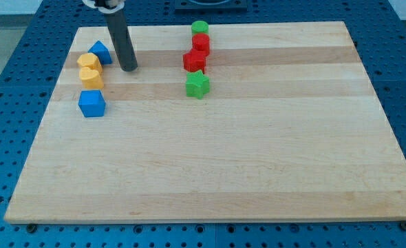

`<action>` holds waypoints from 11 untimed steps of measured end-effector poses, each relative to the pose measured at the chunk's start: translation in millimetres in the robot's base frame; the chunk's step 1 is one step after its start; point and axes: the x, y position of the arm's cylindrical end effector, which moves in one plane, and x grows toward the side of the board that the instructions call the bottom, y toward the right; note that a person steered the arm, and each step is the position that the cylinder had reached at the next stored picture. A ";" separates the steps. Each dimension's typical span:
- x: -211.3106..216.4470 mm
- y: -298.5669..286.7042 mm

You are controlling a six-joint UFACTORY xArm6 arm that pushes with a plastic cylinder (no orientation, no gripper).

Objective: Move the blue cube to the bottom left of the yellow heart

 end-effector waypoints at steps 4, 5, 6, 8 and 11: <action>-32.8 -5.5; 14.8 25.3; 75.8 11.2; 112.4 30.9; 94.6 -36.5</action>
